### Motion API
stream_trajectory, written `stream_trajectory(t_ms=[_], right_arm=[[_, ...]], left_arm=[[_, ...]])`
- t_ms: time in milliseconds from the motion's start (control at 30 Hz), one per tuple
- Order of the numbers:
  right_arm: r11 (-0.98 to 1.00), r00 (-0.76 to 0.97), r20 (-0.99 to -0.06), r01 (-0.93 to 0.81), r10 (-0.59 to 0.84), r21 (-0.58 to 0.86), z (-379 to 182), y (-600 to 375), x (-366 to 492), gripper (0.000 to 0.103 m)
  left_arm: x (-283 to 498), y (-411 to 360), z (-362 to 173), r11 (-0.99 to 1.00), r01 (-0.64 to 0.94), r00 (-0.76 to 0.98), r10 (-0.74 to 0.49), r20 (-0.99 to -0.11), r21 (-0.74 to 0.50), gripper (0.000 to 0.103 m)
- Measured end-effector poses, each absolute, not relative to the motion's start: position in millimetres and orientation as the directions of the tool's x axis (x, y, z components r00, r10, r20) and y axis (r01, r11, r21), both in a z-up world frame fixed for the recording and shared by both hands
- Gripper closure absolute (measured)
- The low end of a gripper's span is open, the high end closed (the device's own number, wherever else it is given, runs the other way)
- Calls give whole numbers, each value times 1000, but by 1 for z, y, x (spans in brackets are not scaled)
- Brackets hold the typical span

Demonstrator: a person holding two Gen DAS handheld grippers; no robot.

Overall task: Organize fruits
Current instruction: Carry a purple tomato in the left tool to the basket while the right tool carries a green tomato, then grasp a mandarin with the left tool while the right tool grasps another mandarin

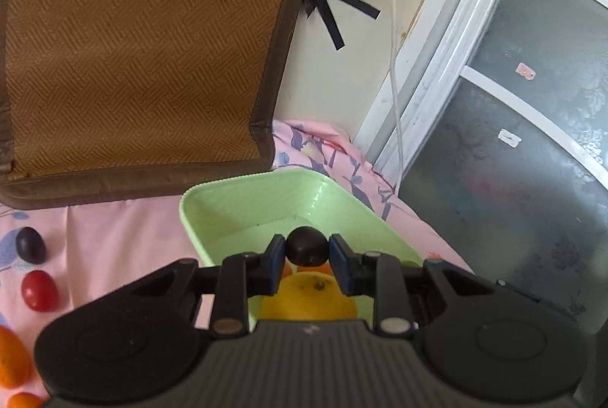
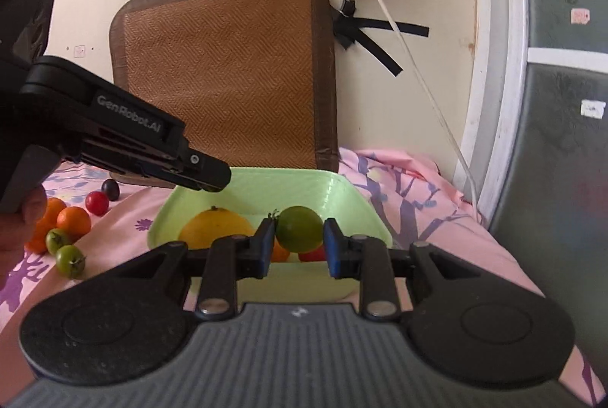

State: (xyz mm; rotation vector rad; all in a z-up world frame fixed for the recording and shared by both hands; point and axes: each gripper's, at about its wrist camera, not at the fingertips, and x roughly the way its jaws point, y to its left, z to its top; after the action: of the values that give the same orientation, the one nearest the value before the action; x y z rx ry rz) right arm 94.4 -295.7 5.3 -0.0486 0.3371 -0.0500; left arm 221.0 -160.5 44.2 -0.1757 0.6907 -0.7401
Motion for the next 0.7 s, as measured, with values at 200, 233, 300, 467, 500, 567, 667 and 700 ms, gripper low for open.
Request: stream_trajectory(t_ms=[200,233,300,467,500,567,667,700], right_arm=[[998,952,-299,53,-60,-31,-1,-302,92,67],[998,958,-282,54,-60,-28,0,-303,89,63],[998,967,-246,61,-66,-27,2,-304,83,63],[995,985,-143,101,-98,13,8,-313,68,63],[993,988,-108,112,-108,31,10,-315,63,63],[991,992,-48,119,-116,60,15,-317,52,63],[994,997,-35,66,-63,89,23,-311,42,62],[995,999,-41,29,-26,95,26,-306,39,62]], left_arm=[[238,-172,28,758,530,516,-643,-566,-379,75],[237,-173,28,758,533,515,-643,-566,-376,73],[233,-172,32,760,538,524,-641,-561,-365,72],[204,-129,75,735,562,581,-677,-451,-380,72],[195,-112,85,734,558,600,-680,-422,-388,72],[175,-72,102,748,535,654,-661,-368,-392,72],[148,-12,112,809,444,741,-574,-349,-386,72],[143,5,110,829,406,760,-540,-361,-384,72]])
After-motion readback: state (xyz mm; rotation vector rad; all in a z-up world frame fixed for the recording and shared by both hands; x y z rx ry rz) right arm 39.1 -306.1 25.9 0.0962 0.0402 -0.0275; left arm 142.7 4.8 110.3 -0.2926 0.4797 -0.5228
